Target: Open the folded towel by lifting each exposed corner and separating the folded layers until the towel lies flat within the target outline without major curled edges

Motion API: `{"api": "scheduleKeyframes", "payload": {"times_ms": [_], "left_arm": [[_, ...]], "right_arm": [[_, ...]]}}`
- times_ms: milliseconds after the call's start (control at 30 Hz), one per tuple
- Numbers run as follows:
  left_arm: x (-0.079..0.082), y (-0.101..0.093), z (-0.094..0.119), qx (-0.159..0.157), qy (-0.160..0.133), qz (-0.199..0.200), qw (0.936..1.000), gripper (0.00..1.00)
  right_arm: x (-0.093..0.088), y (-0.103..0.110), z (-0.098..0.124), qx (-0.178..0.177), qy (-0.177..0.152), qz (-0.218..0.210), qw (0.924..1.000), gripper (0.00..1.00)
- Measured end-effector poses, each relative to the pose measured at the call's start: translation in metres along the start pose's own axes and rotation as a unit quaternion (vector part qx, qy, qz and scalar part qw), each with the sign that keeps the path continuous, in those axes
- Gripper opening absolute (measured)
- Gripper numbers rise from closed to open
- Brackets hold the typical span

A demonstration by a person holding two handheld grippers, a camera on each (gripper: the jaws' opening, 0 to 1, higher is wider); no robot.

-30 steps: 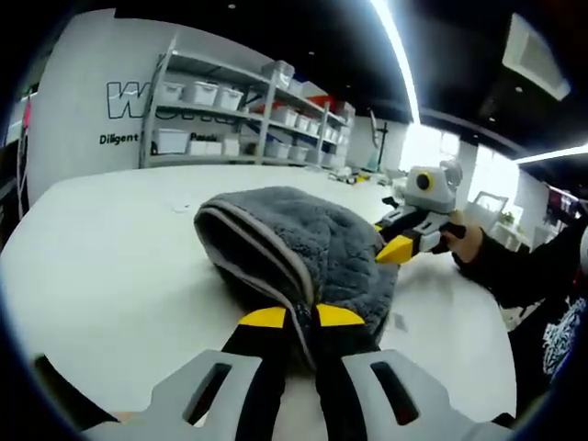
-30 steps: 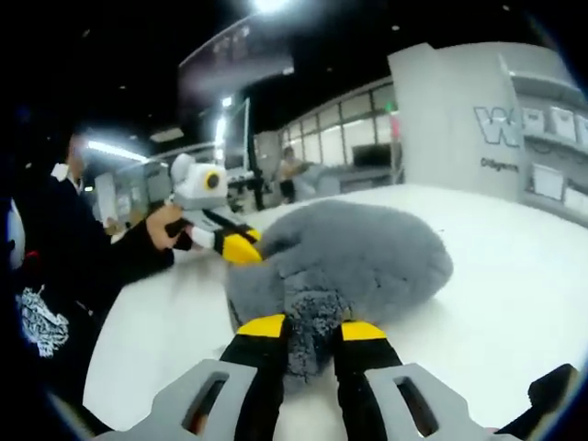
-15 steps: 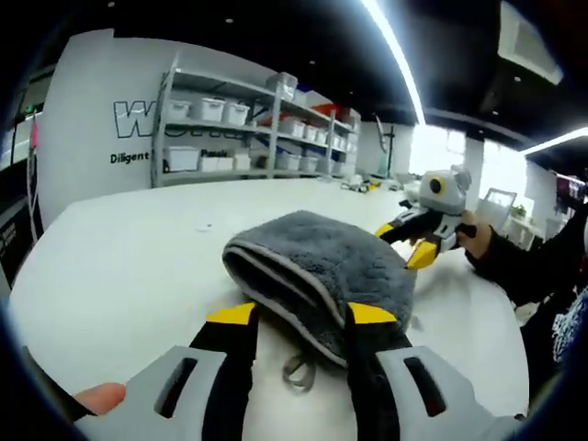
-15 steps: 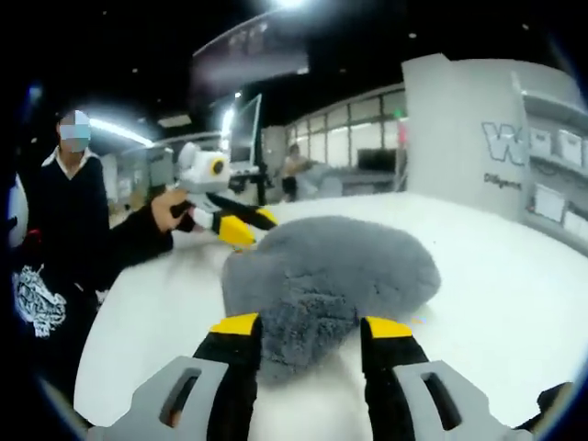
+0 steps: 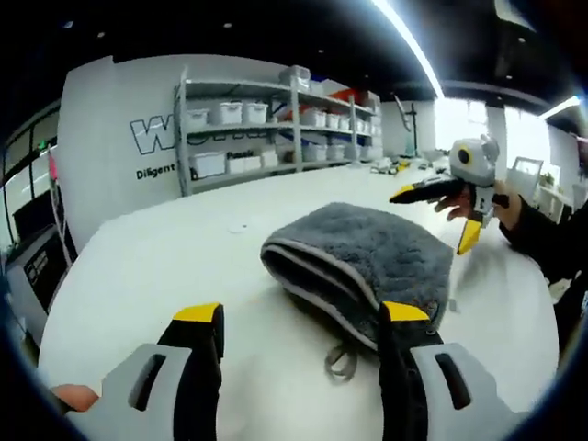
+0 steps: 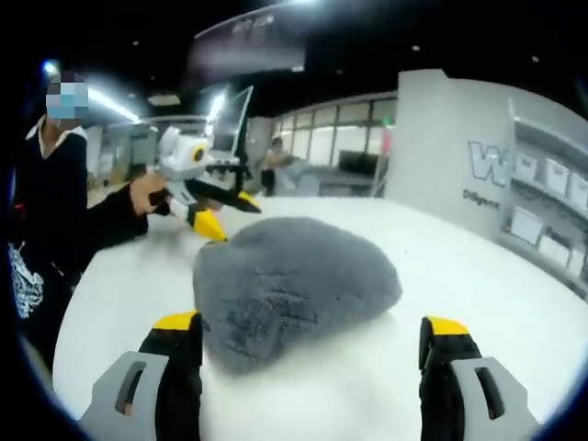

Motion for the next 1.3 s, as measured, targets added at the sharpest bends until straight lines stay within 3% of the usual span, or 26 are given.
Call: {"api": "scheduleKeyframes", "payload": {"times_ms": [100, 400, 567, 733, 933, 1133, 1200, 1300], "left_arm": [[0.006, 0.003, 0.001, 0.001, -0.018, 0.004, 0.9998, 0.70], [0.009, 0.022, 0.010, 0.038, -0.032, 0.048, 0.9976, 0.53], [0.015, 0.023, 0.010, 0.037, -0.047, 0.043, 0.9973, 0.50], [0.018, 0.023, 0.009, 0.038, -0.055, 0.036, 0.9972, 0.65], [0.018, 0.029, 0.008, 0.055, -0.048, 0.006, 0.9973, 0.99], [0.021, 0.028, 0.012, 0.055, -0.044, -0.008, 0.9975, 0.98], [0.031, 0.043, 0.022, 0.106, -0.046, -0.066, 0.9910, 1.00], [0.040, 0.045, 0.029, 0.126, -0.049, -0.075, 0.9879, 1.00]], "right_arm": [[0.003, -0.002, 0.002, -0.002, -0.006, -0.010, 0.9999, 0.97], [0.005, -0.008, 0.005, -0.015, -0.010, -0.018, 0.9997, 0.89], [0.008, -0.013, 0.006, -0.026, -0.018, -0.007, 0.9995, 0.94], [0.009, -0.016, 0.006, -0.036, -0.023, -0.006, 0.9991, 0.99], [0.007, -0.017, 0.006, -0.037, -0.019, -0.007, 0.9991, 0.99], [0.011, -0.018, 0.009, -0.037, -0.026, -0.013, 0.9989, 0.99], [0.011, -0.016, 0.008, -0.034, -0.026, -0.016, 0.9990, 0.99], [0.011, -0.014, 0.009, -0.032, -0.020, -0.014, 0.9992, 0.99]]}}
Point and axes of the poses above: the point that each gripper's makers call its tool centre point, and the gripper's own axes: z roughly backward along the fingers, y roughly to its left, x roughly out of its top, the point moved 1 cm from there along z, roughly backward along the fingers, and after that the axes turned 15 degrees about -y, right-handed, at the moved point
